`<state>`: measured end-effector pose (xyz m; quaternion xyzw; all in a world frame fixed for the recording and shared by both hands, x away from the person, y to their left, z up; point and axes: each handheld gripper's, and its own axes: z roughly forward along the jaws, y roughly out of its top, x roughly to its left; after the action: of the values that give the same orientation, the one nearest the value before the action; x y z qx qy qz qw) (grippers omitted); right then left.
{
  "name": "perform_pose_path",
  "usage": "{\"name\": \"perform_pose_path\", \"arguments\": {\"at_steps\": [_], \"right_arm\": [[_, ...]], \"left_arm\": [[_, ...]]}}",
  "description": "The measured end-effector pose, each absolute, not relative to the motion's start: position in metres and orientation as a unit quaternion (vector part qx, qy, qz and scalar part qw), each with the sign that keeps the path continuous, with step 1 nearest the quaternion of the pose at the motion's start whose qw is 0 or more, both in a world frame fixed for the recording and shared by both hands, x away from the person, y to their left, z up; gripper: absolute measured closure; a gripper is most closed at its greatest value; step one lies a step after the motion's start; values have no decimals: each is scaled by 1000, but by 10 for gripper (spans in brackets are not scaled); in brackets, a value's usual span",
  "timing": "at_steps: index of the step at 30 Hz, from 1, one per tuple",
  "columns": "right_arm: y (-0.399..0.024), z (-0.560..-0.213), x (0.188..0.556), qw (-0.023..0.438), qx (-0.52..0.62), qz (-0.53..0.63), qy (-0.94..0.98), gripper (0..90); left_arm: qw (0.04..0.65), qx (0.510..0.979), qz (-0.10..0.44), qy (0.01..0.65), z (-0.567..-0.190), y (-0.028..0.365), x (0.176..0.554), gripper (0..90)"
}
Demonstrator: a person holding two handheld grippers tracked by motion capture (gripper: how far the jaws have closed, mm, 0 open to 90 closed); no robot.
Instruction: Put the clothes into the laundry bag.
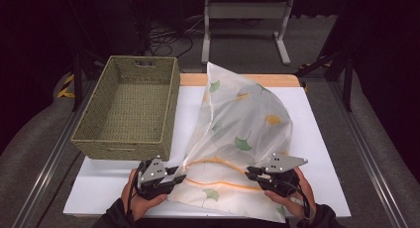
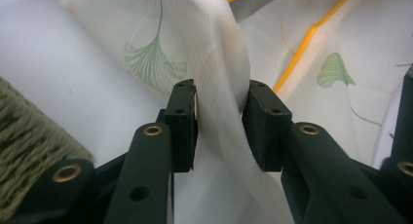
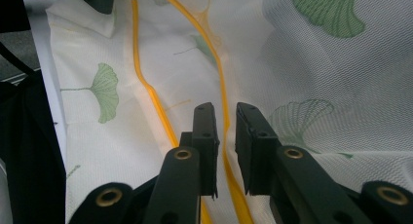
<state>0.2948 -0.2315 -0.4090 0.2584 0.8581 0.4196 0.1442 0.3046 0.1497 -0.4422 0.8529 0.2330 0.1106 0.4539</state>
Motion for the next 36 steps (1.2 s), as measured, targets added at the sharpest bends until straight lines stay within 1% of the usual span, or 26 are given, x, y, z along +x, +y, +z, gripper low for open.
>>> {"name": "perform_pose_path", "arguments": {"at_steps": [2,3,7,9,11,12,17,20,25,26,31,36], "right_arm": [[-231,-409,295,142,260,422,857,778],[-231,-409,295,142,260,422,857,778],[-229,-408,295,143,258,429,854,738],[-225,-406,293,146,256,438,849,737],[-222,-403,292,141,252,446,847,749],[-215,-402,290,142,243,450,848,776],[-195,-402,290,130,222,455,852,786],[-174,-407,291,112,205,456,859,790],[-137,-415,292,90,176,463,864,785],[-137,-415,292,90,176,463,864,785],[-111,-422,300,67,165,457,871,776],[-99,-429,312,43,171,450,875,752]], "left_arm": [[455,852,113,233,-441,152,304,729],[458,850,113,235,-441,153,304,729],[455,852,121,229,-440,153,302,851],[448,856,117,229,-441,152,302,866],[449,857,111,228,-442,152,302,870],[449,858,109,226,-443,152,302,870],[447,859,95,232,-448,151,302,870],[447,859,90,233,-449,150,302,870],[447,863,81,221,-451,146,299,868],[447,863,81,221,-451,146,299,868],[444,866,82,215,-452,145,297,868],[445,865,78,218,-453,146,294,868]]}}
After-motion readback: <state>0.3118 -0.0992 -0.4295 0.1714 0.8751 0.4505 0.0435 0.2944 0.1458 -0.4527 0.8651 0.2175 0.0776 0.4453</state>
